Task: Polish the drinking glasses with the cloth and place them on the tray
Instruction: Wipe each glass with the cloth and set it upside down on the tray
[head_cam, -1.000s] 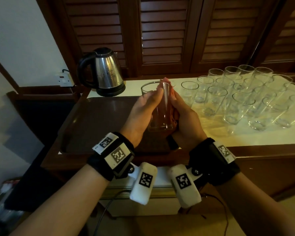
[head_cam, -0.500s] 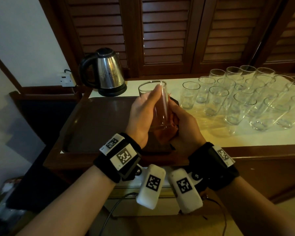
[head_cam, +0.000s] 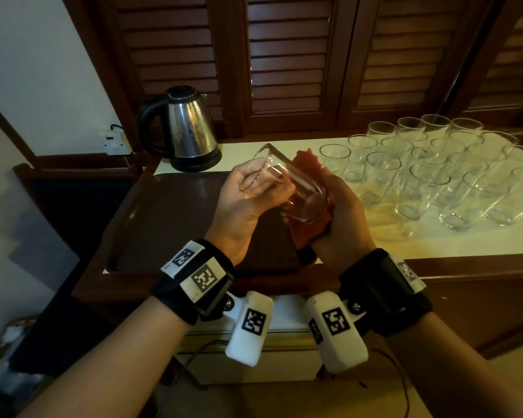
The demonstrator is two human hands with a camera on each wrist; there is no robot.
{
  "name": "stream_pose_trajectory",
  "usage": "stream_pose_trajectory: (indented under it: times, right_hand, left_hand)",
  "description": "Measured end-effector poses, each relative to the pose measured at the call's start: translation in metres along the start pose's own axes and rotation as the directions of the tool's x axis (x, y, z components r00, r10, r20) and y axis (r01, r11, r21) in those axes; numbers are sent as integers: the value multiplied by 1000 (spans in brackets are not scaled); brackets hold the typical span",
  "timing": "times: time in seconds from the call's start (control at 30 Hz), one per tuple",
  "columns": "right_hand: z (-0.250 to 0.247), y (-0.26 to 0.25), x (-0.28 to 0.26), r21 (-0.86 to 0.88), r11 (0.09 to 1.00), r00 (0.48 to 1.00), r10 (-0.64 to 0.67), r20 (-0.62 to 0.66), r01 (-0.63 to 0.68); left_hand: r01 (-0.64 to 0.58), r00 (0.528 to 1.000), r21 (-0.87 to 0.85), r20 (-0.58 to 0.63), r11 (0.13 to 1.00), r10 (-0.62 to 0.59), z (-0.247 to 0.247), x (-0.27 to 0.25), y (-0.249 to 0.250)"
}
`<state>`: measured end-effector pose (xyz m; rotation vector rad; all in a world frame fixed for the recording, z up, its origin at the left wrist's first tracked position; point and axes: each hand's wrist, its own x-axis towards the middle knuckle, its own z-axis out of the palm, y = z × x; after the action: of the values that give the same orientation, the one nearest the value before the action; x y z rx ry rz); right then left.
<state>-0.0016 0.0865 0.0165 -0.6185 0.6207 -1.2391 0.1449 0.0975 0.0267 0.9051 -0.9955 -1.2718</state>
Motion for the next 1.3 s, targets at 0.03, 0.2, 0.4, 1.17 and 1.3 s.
stream_pose_trajectory:
  times: [0.03,0.2,0.4,1.17,1.3]
  right_hand:
    - [-1,1,2,12,1000,1000,-5,-1,5]
    - [-2,-1,8,-63,993,995,93,-23,-95]
    - [7,-2,11,-256,966,986,-75,-152,34]
    - [-14,2,-2,-475,878,968,-75,-242,-51]
    - [-15,-19,-7,-450,875,968,-239,-79,179]
  left_hand:
    - [-25,1000,23,10,999,24,0,-1,-1]
    - [-131,989,195,94,972,115,3,-2,4]
    - [-116,993,213,10,970,117,8,-1,-4]
    - [-180,979,404,162,897,124,-12,7,-3]
    - [-120,984,569,175,814,23,-27,5,-3]
